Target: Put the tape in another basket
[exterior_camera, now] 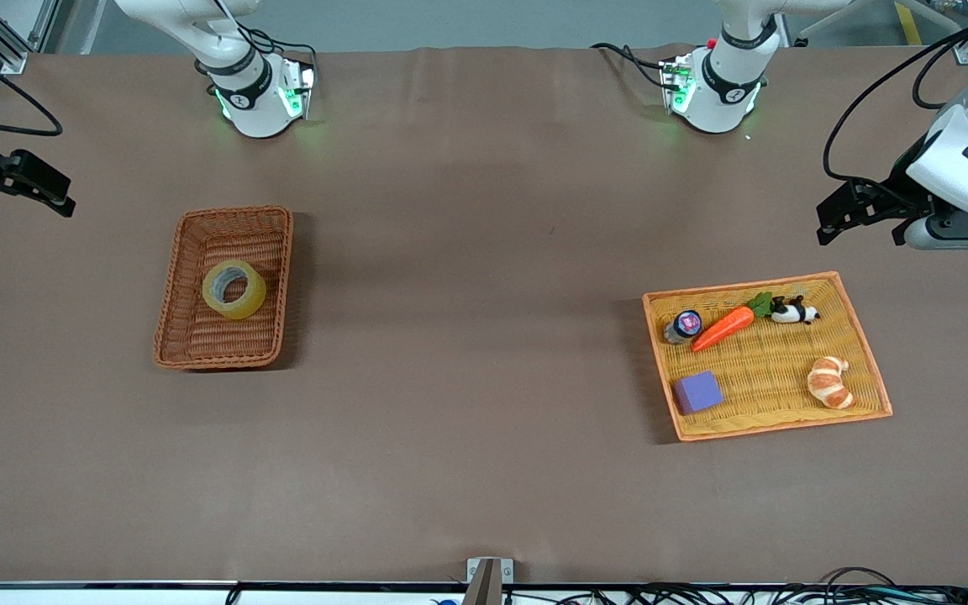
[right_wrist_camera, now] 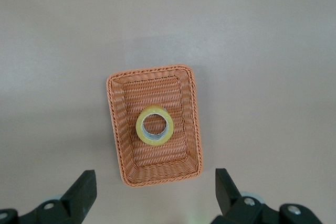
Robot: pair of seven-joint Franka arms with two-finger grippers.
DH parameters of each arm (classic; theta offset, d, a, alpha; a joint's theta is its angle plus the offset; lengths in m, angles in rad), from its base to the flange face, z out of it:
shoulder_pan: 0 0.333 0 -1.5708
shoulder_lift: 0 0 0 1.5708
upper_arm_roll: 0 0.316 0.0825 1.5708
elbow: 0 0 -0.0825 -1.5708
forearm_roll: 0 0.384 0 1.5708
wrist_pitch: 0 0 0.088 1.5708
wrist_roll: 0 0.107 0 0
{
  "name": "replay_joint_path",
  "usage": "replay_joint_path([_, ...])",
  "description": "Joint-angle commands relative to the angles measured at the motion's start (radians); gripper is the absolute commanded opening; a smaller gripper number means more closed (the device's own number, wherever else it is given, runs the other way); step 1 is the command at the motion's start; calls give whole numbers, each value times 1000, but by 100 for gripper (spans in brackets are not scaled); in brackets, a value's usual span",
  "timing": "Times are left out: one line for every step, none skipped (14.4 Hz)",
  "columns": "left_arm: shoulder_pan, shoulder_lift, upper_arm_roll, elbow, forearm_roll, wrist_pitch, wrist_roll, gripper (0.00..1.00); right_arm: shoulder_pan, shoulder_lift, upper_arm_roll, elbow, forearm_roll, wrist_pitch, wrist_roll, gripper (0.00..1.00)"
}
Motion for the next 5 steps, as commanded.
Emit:
replay_joint_path([-4,5,0,21,22,-36,13,100,-12,7,6,20,17,-16,-42,100])
replay_joint_path([-2,5,0,22,22,-36,12,100,-13,7,6,20,17,-16,-42,100])
replay_joint_path([-2,4,0,22,24,-36,12,100,-13,9,7,20,17,-16,-42,100])
replay_joint_path([-2,4,0,22,22,-36,13,100,-15,7,7,20,18,-16,-42,100])
replay_joint_path([-2,5,0,22,22,-36,12,100,-15,7,7,20,20,-16,-42,100])
